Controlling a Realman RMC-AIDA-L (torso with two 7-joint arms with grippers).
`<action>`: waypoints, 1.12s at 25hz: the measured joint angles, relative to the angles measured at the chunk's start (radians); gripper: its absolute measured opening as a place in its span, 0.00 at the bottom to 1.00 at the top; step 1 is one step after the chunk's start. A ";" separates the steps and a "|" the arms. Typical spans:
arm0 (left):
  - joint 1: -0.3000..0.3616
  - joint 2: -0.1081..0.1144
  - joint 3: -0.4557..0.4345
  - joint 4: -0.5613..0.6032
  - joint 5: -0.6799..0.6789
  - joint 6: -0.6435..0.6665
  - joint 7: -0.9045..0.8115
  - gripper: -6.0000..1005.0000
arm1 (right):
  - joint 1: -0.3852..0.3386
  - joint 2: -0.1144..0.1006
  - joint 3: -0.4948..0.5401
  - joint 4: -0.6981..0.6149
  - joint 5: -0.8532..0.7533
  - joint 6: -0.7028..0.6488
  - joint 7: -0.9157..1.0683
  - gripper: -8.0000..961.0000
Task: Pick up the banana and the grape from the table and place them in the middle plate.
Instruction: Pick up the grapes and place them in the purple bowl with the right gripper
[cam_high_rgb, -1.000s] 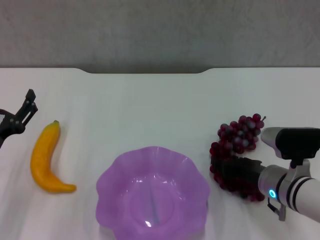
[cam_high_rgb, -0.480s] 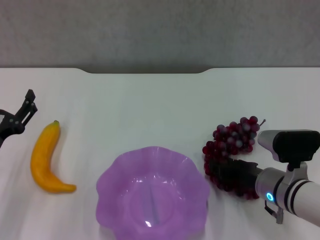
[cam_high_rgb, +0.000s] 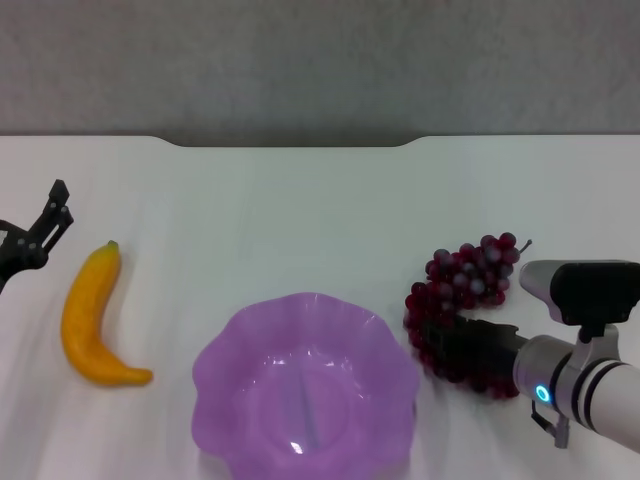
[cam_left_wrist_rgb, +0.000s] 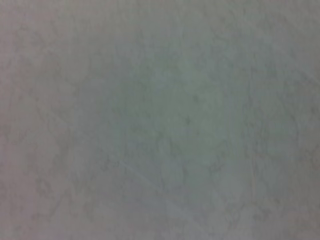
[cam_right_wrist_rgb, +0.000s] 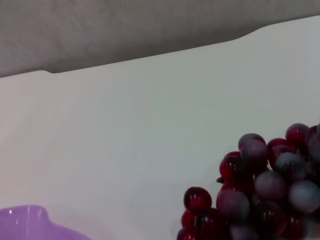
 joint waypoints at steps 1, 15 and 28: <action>0.000 0.000 0.000 0.000 0.000 0.000 0.000 0.88 | 0.000 0.000 0.001 0.000 0.000 0.000 0.000 0.45; 0.002 0.000 0.001 0.000 0.000 0.001 0.000 0.88 | -0.017 -0.006 0.018 0.002 0.000 -0.002 0.000 0.38; 0.011 0.000 -0.001 0.000 0.000 0.008 0.000 0.88 | -0.027 -0.013 0.064 0.000 -0.010 -0.021 -0.009 0.36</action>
